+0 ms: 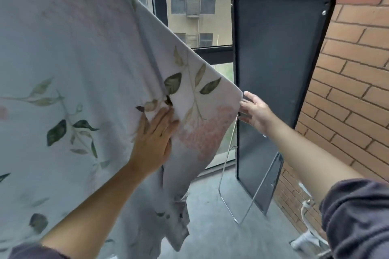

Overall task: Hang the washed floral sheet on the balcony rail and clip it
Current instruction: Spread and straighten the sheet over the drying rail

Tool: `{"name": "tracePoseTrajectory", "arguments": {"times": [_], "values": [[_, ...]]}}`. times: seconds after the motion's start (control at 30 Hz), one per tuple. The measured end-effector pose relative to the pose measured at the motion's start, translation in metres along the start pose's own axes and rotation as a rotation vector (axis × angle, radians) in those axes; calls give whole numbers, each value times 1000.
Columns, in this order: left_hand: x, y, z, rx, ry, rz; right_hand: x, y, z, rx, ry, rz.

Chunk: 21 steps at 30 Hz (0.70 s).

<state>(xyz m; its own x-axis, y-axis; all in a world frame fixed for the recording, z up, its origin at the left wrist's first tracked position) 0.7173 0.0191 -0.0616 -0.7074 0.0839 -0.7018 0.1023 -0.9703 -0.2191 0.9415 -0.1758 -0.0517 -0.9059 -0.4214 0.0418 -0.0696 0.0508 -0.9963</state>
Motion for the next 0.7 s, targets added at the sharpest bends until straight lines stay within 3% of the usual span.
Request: {"name": "tracePoseTrajectory", "arguments": {"times": [0.2,0.37,0.7], "values": [[84,0,-38,234,-220,113,40,129,-63,44,-124,-280],[163,-17,-54,337,-379,353,89,196,-115,-60,-180,-349],[324,-63,-27,474,-471,700,181,287,-182,-67,10,-557]]}}
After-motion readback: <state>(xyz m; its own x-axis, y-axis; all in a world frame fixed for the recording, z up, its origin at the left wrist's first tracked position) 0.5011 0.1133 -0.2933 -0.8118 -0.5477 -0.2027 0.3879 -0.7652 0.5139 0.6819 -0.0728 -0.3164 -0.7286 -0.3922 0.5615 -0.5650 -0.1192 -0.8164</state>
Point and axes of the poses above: each hand's wrist, its own x-axis away from the middle knuckle, its own z-axis out of the back of the hand, y = z × x, the point moved 6 cm from there along -x, towards the middle knuckle, and after that the axes turned 2 degrees about y, right-handed, at the moved point
